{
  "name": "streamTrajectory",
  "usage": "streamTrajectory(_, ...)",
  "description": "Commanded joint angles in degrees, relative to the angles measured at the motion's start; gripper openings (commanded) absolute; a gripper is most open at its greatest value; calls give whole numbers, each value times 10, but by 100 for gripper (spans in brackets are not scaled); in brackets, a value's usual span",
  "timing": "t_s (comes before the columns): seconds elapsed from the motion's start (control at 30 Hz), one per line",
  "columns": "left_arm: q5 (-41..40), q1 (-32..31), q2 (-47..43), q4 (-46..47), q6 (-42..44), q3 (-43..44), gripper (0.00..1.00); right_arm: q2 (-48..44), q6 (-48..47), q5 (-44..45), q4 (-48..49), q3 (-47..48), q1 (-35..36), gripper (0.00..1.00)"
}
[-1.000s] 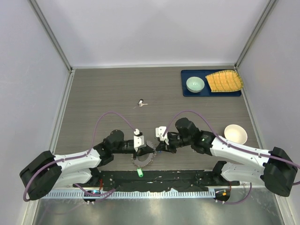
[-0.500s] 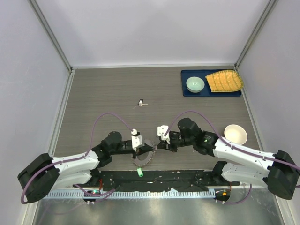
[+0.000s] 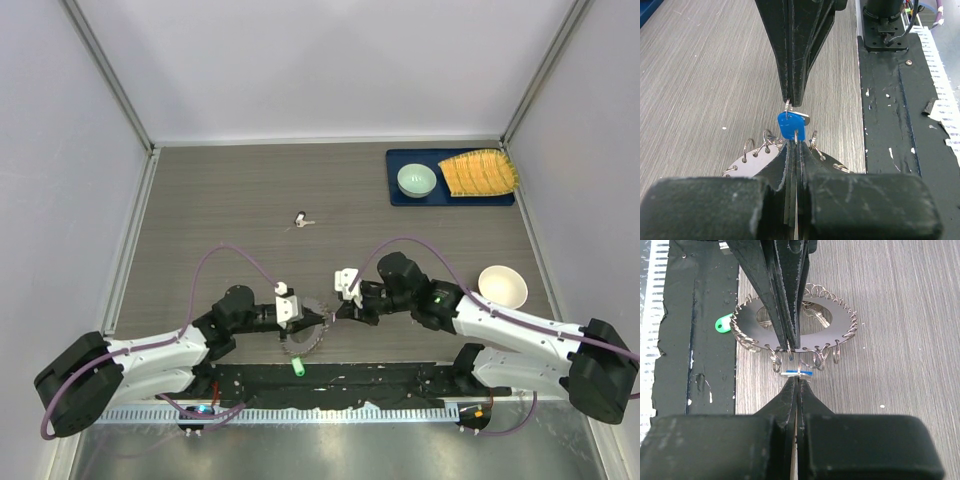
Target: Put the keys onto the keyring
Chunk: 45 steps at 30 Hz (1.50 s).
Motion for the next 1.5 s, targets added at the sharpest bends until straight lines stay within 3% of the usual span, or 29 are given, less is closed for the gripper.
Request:
streamTrajectory(0.0,19,0,-8,52,24,-3,0,6,-5,-21,1,10,2,1)
streamTrajectory(1.47,54,0,6,50,30,7,0,15,-12,-55,2,18,5,1)
